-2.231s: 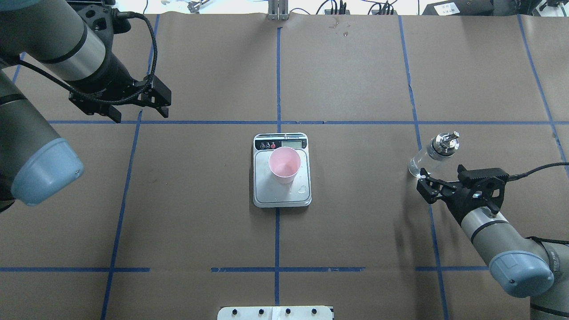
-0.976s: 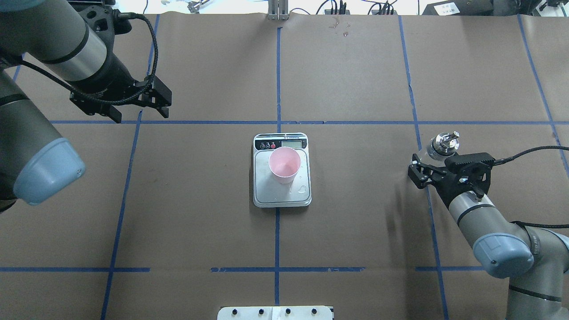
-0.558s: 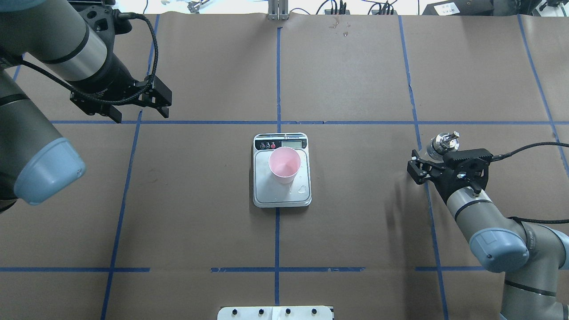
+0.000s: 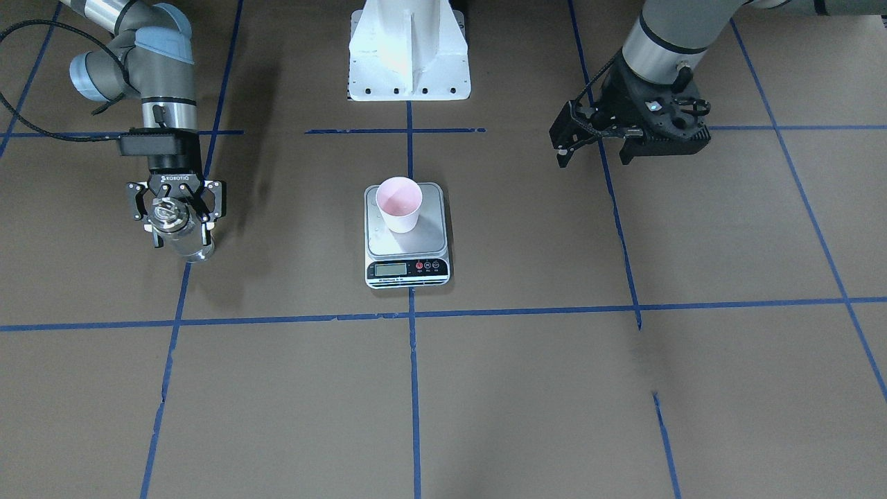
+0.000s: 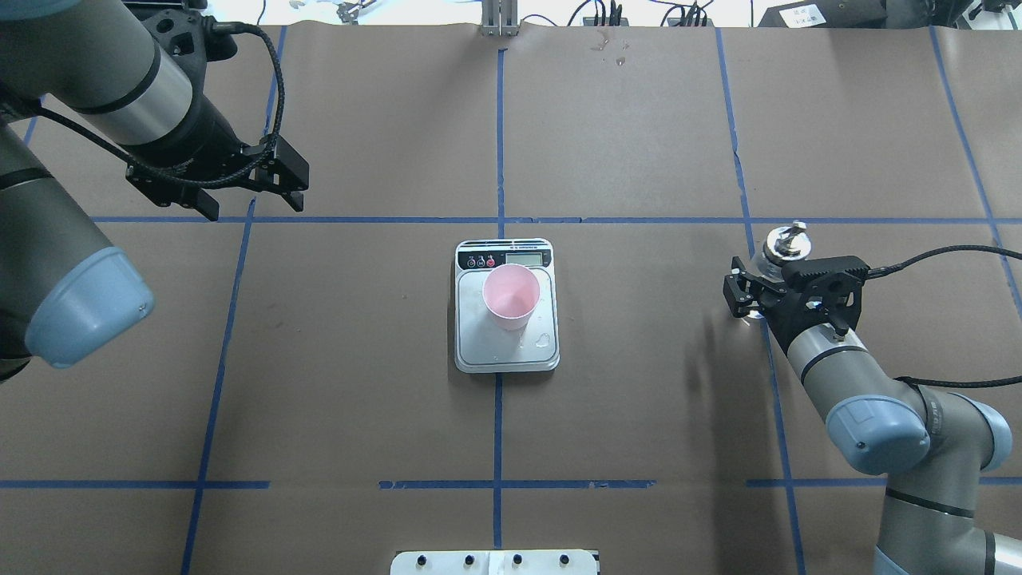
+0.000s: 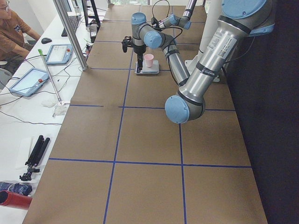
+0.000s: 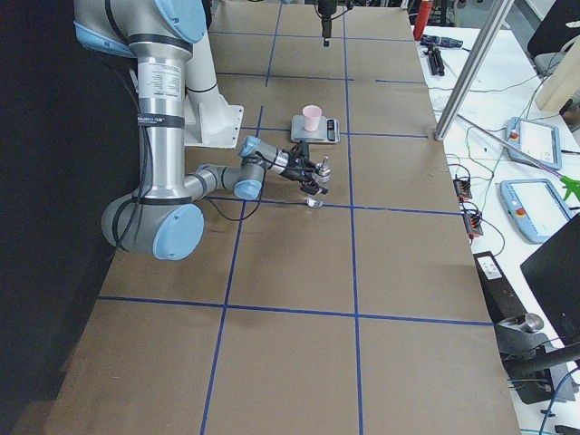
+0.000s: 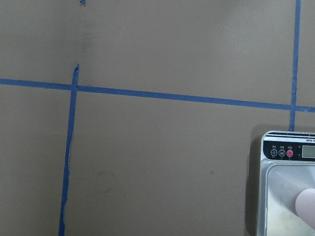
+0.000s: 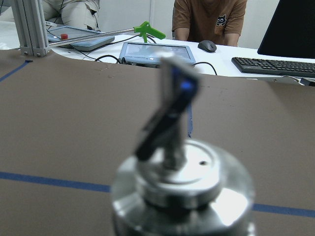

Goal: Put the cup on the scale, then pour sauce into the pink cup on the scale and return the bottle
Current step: 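Lift the glass bottle with the right gripper and raise it, then carry the bottle with the right gripper over the pink cup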

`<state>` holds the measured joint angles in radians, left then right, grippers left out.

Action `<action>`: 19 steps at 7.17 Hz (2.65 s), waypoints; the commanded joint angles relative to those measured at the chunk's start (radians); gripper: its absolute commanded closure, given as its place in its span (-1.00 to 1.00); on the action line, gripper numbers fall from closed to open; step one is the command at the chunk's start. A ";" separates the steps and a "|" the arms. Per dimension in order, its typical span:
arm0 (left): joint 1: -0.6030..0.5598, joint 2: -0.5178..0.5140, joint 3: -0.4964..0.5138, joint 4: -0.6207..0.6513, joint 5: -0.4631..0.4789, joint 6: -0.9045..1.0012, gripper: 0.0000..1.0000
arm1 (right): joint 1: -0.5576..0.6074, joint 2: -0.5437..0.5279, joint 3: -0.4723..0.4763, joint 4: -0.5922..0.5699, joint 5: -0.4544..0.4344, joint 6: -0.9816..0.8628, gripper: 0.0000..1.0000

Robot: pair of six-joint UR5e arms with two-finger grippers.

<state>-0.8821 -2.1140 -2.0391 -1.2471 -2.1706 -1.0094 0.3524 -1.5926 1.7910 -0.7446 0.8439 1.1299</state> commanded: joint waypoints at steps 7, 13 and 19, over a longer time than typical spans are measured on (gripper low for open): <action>-0.095 0.025 -0.013 0.012 0.000 0.179 -1.00 | 0.137 0.124 0.172 -0.116 0.143 -0.338 1.00; -0.404 0.209 0.069 -0.011 -0.005 0.884 -1.00 | 0.054 0.253 0.120 -0.145 -0.041 -0.641 1.00; -0.607 0.377 0.317 -0.294 -0.050 1.130 -1.00 | -0.035 0.269 0.097 -0.193 -0.229 -0.768 1.00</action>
<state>-1.4809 -1.7458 -1.7393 -1.5200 -2.1945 0.1148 0.3227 -1.3273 1.8888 -0.9384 0.6285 0.3642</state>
